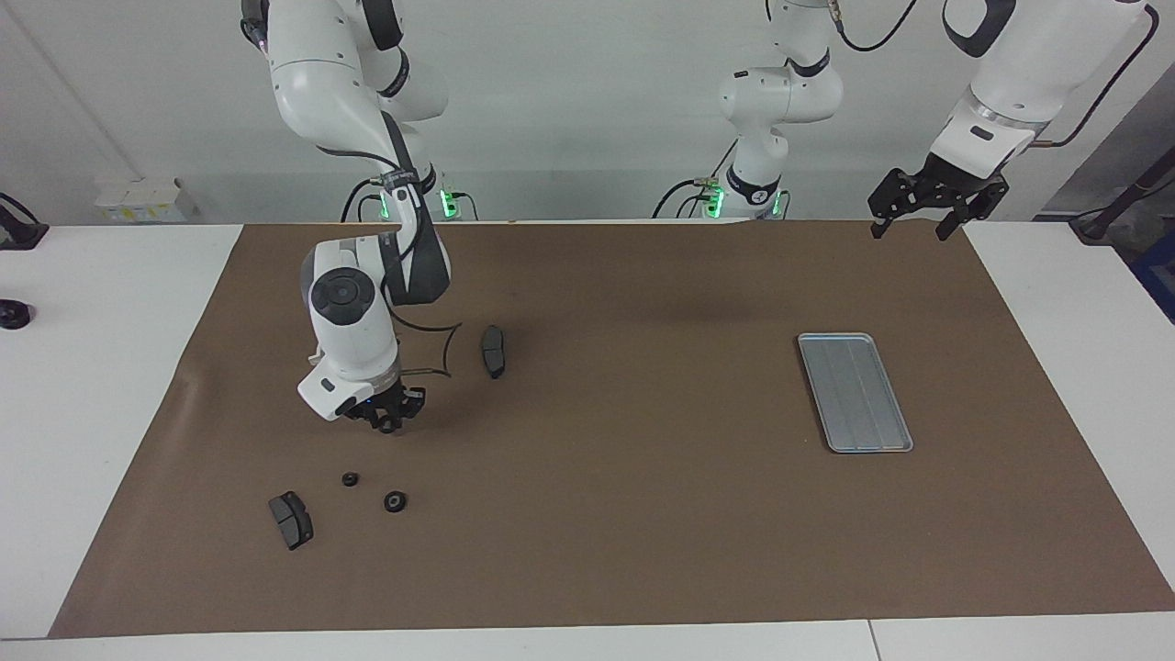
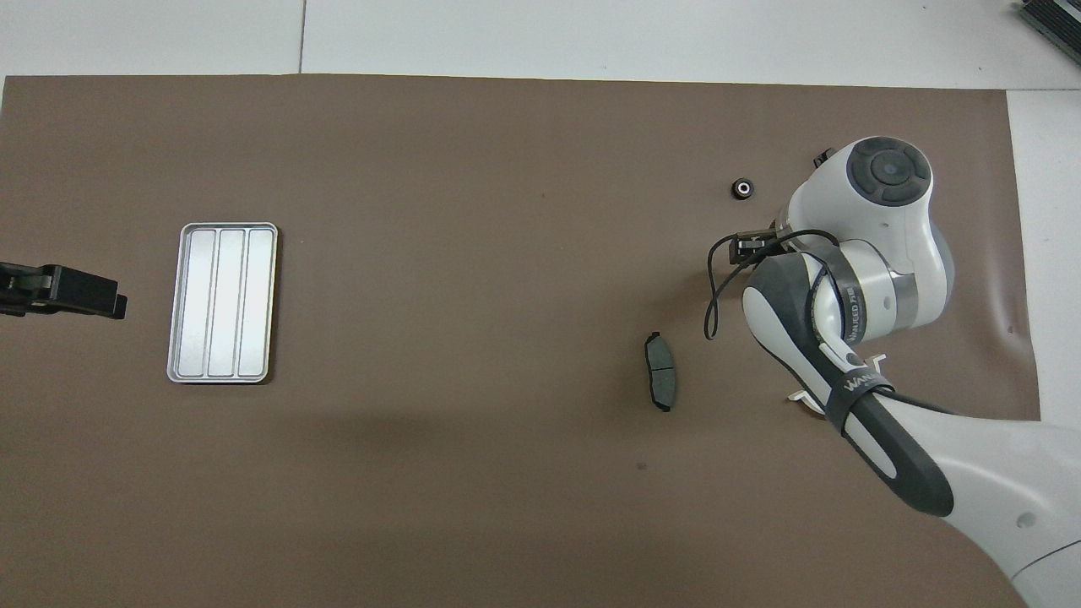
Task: Place bearing gear from tray to pile
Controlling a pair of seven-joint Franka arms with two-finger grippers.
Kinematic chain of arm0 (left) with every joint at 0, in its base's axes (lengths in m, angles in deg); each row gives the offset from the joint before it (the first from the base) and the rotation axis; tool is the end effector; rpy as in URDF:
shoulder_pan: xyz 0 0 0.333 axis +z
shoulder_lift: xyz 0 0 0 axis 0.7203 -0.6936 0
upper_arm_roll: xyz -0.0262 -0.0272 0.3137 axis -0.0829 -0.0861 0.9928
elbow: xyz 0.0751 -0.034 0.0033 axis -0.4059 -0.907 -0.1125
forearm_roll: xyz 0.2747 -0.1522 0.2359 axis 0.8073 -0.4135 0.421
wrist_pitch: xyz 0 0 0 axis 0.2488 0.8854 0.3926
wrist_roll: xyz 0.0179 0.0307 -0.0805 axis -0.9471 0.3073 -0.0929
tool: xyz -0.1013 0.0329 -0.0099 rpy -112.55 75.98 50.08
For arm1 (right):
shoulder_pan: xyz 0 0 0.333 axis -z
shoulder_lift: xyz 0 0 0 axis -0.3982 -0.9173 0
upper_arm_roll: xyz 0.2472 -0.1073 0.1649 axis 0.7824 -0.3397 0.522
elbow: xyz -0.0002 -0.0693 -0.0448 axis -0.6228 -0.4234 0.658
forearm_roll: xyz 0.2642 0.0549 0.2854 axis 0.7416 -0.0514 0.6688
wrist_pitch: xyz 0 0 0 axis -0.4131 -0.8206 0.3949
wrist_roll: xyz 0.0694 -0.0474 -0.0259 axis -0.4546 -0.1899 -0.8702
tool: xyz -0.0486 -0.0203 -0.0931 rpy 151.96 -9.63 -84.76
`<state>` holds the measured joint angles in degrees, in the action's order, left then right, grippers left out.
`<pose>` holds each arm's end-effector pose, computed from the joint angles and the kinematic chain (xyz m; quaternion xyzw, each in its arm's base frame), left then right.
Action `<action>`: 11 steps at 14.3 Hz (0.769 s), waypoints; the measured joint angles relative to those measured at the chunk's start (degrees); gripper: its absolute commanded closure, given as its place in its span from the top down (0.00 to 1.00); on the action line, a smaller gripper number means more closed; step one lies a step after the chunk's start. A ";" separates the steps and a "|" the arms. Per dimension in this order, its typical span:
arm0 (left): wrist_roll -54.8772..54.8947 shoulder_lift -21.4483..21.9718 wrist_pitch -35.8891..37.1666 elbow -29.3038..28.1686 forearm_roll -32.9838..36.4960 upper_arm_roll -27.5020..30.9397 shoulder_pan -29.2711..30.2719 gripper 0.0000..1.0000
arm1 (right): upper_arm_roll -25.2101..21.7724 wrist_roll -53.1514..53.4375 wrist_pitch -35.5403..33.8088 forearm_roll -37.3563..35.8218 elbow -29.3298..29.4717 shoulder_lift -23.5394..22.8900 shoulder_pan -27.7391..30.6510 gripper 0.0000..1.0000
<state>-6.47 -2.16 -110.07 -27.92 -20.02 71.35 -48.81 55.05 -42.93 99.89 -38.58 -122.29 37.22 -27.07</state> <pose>0.5252 -0.0180 0.6243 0.9986 -0.0478 -0.0158 0.0141 0.6363 0.0821 0.3390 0.9989 -0.0087 0.0065 0.0455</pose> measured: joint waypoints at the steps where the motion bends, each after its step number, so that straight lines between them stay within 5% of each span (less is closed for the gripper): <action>1: 0.00 0.00 0.00 0.00 0.00 0.00 0.00 1.00 | 0.05 0.17 -0.25 0.70 0.03 1.12 0.00 1.00; 11: 0.00 0.00 0.02 0.00 0.00 0.00 0.00 1.00 | -0.22 0.39 -22.93 6.09 11.87 15.73 3.73 1.00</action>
<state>-6.47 -2.16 -110.04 -27.92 -20.02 71.35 -48.81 54.83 -42.54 76.96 -32.49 -110.42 52.95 -23.34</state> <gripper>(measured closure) 0.000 0.000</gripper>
